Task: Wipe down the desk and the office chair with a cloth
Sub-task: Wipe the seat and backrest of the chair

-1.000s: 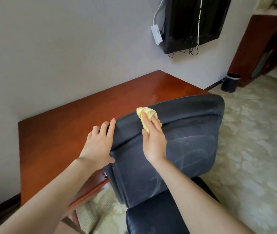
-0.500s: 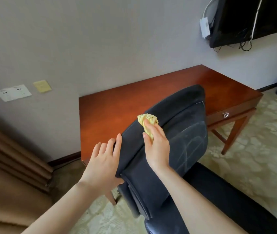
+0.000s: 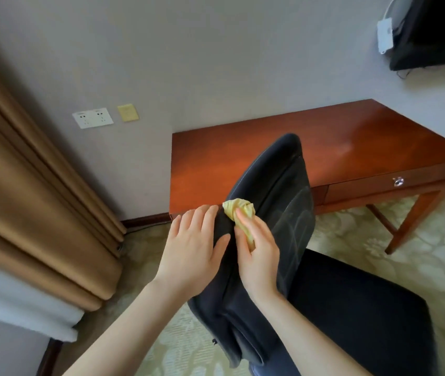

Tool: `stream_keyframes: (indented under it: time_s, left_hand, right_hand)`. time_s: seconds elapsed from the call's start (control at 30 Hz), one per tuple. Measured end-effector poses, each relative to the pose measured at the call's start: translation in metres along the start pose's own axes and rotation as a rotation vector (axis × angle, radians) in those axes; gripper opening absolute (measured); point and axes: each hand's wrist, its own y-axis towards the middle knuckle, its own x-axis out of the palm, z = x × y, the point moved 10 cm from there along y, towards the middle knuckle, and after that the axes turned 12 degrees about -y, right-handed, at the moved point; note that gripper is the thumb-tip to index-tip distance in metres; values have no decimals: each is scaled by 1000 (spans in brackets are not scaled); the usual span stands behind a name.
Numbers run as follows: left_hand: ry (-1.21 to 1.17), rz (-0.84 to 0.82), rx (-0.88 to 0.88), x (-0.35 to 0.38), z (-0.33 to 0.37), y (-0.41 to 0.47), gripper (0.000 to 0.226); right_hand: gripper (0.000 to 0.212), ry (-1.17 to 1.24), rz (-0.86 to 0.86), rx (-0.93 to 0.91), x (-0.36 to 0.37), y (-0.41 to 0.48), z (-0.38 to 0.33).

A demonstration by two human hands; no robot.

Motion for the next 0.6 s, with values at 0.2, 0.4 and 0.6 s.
stream_keyframes:
  time_s: [0.2,0.4,0.6]
  left_hand:
    - [-137,15,-251,14,3,-20,81]
    - [-90,54,-294,13,12,-37,83]
    - [-89,56,-298,18,15,-36,80]
  right_hand:
    - [37,86,-183,-269,2,-8,-8]
    - [37,3,-293,-500,4,30,3]
    - [42,1,-281,-4,21,118,85]
